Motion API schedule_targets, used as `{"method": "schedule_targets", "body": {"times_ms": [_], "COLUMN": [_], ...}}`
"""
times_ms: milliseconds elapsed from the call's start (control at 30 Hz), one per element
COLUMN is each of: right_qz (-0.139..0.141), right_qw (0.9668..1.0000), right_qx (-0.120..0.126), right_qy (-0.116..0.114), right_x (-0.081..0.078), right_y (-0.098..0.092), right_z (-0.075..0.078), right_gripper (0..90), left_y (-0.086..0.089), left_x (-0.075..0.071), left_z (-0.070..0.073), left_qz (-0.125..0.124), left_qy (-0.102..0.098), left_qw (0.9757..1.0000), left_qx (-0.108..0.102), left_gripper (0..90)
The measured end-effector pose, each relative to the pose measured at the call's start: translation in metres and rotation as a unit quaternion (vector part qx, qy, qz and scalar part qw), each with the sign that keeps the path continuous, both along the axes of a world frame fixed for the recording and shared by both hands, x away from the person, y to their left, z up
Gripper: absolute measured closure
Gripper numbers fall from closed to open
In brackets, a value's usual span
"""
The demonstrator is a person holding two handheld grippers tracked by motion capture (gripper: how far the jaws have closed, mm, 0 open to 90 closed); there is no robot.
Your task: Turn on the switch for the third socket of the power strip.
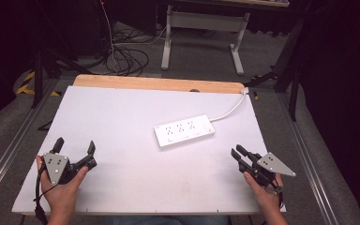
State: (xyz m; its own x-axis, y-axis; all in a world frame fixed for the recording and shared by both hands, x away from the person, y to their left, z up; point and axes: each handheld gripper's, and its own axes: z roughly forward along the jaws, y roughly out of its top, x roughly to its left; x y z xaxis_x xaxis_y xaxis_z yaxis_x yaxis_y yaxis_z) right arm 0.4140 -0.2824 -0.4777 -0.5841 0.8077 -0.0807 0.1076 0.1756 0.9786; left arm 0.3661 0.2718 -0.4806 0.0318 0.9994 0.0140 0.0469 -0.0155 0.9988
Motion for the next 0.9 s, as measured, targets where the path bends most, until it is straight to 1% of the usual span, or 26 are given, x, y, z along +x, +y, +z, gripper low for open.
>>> {"method": "schedule_targets", "body": {"times_ms": [133,300,433,667,800,833,867,900], "right_qz": [-0.001,-0.005,-0.012,0.001,0.005,0.005,0.005,0.004], "right_qw": [1.0,1.0,0.9999,0.9993,0.9988,0.9988,0.9984,0.9983], "right_qx": [0.0,0.001,-0.006,-0.004,-0.007,-0.007,-0.004,-0.005], "right_qy": [-0.003,-0.008,0.007,0.036,0.047,0.047,0.056,0.058], "right_x": [-0.001,-0.003,-0.005,-0.004,0.0,0.0,0.003,0.004], "right_y": [-0.001,-0.003,-0.003,-0.003,-0.002,-0.002,-0.002,-0.002], "right_z": [0.001,0.004,0.007,0.012,0.016,0.016,0.017,0.017], "right_gripper": [78.3,86.6,90.0,90.0,90.0,90.0,90.0,90.0], "left_y": [0.0,-0.001,-0.001,-0.001,-0.001,-0.001,-0.001,-0.002], "left_x": [0.0,0.0,0.0,0.0,0.0,0.0,0.0,0.0], "left_z": [0.0,0.0,0.0,0.0,0.0,0.0,0.0,0.0], "left_qz": [0.0,-0.001,-0.001,-0.001,-0.001,-0.001,-0.001,-0.001], "left_qy": [0.0,0.0,0.001,0.0,0.001,0.001,0.0,0.0], "left_qw": [1.0,1.0,1.0,1.0,1.0,1.0,1.0,1.0], "left_qx": [0.0,-0.002,-0.002,-0.002,-0.001,-0.001,0.0,0.003], "left_gripper": [6.3,6.3,6.3,6.3,6.3,6.4,6.4,6.4]}}
